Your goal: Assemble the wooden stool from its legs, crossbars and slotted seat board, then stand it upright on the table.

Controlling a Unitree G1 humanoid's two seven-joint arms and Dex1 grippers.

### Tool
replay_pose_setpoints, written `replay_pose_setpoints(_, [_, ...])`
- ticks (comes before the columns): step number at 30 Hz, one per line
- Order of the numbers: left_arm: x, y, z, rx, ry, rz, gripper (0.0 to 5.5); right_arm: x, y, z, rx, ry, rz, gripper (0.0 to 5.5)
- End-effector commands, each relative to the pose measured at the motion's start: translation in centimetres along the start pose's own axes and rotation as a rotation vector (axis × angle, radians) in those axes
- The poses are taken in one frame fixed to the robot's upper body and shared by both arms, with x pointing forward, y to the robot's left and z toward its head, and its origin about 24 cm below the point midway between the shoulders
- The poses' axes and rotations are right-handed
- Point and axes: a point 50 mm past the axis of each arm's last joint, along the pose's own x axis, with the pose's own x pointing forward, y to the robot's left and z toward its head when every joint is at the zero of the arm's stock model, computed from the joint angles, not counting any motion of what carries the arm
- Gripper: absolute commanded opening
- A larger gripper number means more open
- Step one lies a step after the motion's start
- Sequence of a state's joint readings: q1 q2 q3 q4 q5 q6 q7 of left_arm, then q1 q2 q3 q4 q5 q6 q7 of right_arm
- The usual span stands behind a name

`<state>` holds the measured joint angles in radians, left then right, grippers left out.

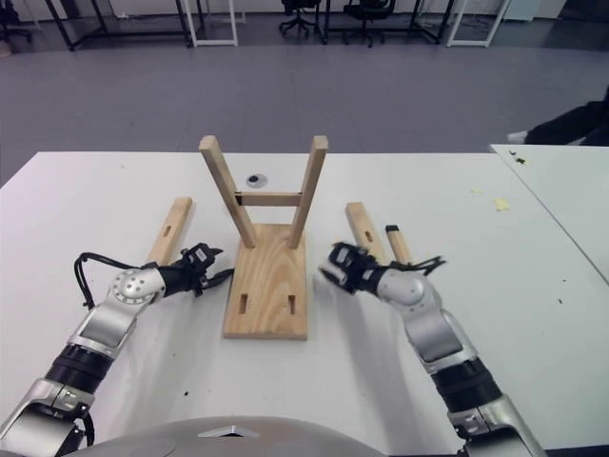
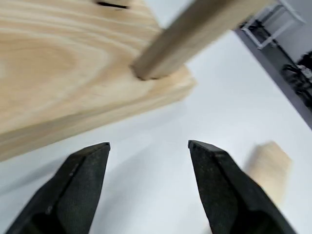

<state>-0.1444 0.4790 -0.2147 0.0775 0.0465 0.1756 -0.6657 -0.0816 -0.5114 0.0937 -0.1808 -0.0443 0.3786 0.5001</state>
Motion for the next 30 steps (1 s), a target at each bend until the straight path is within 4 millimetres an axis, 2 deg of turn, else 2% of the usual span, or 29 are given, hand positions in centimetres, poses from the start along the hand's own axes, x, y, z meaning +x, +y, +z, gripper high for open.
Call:
replay_pose_setpoints(1, [-2.7, 0.9, 0.7, -0.047, -0.023, 0.092, 2.69, -2.8, -4.2, -2.4, 0.206, 0.074, -0.335, 3.03])
replay_pose_setpoints(4, [-3.3, 0.6, 2.2, -0.118, -0.088, 0.095, 2.69, -2.9, -4.8, -4.9, 0.345, 0.143, -0.386, 3.03])
replay_pose_setpoints(7, [-3.8, 1.0, 2.0, -0.123, -0.068, 0.113, 2.69, -2.2, -4.4, -6.5, 0.488, 0.191, -0.349, 3.03])
replay_pose_setpoints(12, [-4.0, 1.2, 2.5, -0.13, -0.076, 0.123, 2.69, -1.9, -3.4, -8.7, 0.589, 0.288, -0.276, 3.03])
replay_pose_setpoints(16, [-4.1, 1.3, 3.2, -0.127, -0.097, 0.126, 2.74, -2.1, -3.1, -9.2, 0.56, 0.326, -0.281, 2.34])
replay_pose_setpoints(21, [-5.5, 2.6, 6.9, -0.219, -0.272, 0.128, 2.74, -1.9, -2.7, -9.3, 0.489, 0.326, -0.272, 1.38])
replay_pose_setpoints(22, [-5.7, 2.9, 8.1, -0.236, -0.33, 0.113, 2.74, -1.8, -3.6, -8.4, 0.451, 0.271, -0.318, 1.33])
replay_pose_setpoints(24, [-6.2, 3.4, 11.4, -0.277, -0.484, 0.077, 2.74, -2.0, -7.2, -4.2, 0.302, 0.061, -0.475, 1.32])
replay_pose_setpoints(25, [-6.5, 3.6, 13.1, -0.293, -0.558, 0.061, 2.74, -2.3, -8.9, -1.4, 0.226, -0.059, -0.543, 1.32])
replay_pose_setpoints(26, [-6.8, 4.2, 15.3, -0.318, -0.657, 0.051, 2.74, -2.9, -10.5, 2.8, 0.134, -0.222, -0.592, 1.32])
replay_pose_setpoints(28, [-7.0, 5.1, 19.2, -0.397, -0.836, 0.006, 2.74, -4.0, -10.9, 10.5, -0.005, -0.515, -0.578, 1.32])
replay_pose_setpoints(29, [-6.8, 5.3, 20.8, -0.443, -0.901, -0.042, 2.74, -4.2, -9.7, 13.7, -0.055, -0.637, -0.512, 1.32])
replay_pose_setpoints(30, [-6.4, 5.4, 22.0, -0.49, -0.937, -0.085, 2.74, -4.0, -8.0, 16.0, -0.094, -0.723, -0.42, 1.32])
